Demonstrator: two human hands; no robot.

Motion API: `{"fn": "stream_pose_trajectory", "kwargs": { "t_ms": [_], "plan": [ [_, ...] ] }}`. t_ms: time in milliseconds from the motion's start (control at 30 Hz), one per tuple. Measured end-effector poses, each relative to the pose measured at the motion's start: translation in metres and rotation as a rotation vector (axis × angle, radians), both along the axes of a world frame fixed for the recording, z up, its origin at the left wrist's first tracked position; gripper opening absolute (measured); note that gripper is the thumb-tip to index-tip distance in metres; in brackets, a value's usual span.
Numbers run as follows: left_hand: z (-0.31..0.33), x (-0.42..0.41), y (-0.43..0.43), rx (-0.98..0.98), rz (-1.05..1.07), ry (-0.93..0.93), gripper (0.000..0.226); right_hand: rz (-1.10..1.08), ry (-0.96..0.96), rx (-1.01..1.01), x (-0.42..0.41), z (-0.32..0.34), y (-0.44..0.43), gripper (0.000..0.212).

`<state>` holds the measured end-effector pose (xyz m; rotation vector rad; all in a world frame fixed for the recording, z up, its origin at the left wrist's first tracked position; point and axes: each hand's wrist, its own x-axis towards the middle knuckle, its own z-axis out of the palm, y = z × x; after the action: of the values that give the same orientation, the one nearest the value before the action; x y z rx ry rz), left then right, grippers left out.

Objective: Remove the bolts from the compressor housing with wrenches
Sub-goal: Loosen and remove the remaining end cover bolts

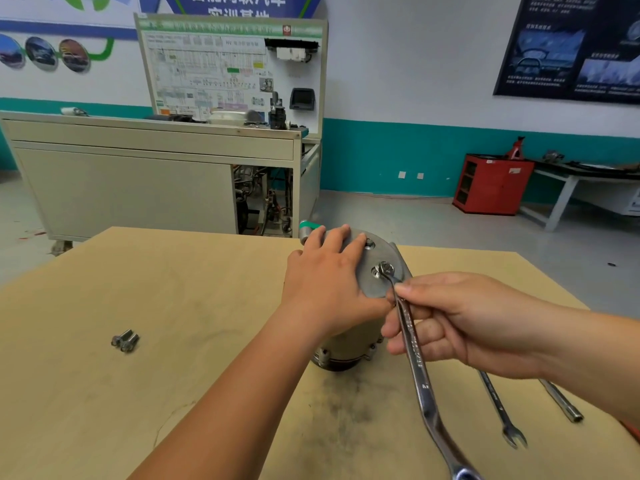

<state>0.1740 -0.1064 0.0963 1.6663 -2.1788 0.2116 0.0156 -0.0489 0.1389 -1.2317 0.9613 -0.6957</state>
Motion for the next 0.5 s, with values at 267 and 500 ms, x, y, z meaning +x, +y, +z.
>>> {"fn": "stream_pose_trajectory", "kwargs": {
  "t_ms": [267,500],
  "plan": [
    [0.000,0.001,0.001,-0.008,-0.003,0.002,0.102,-0.031,0.036,-0.018,0.006,-0.002,-0.009,0.022],
    [-0.004,0.006,-0.002,-0.023,-0.020,0.016,0.095,0.140,0.567,-0.101,-0.023,0.032,-0.034,0.027]
  ]
}}
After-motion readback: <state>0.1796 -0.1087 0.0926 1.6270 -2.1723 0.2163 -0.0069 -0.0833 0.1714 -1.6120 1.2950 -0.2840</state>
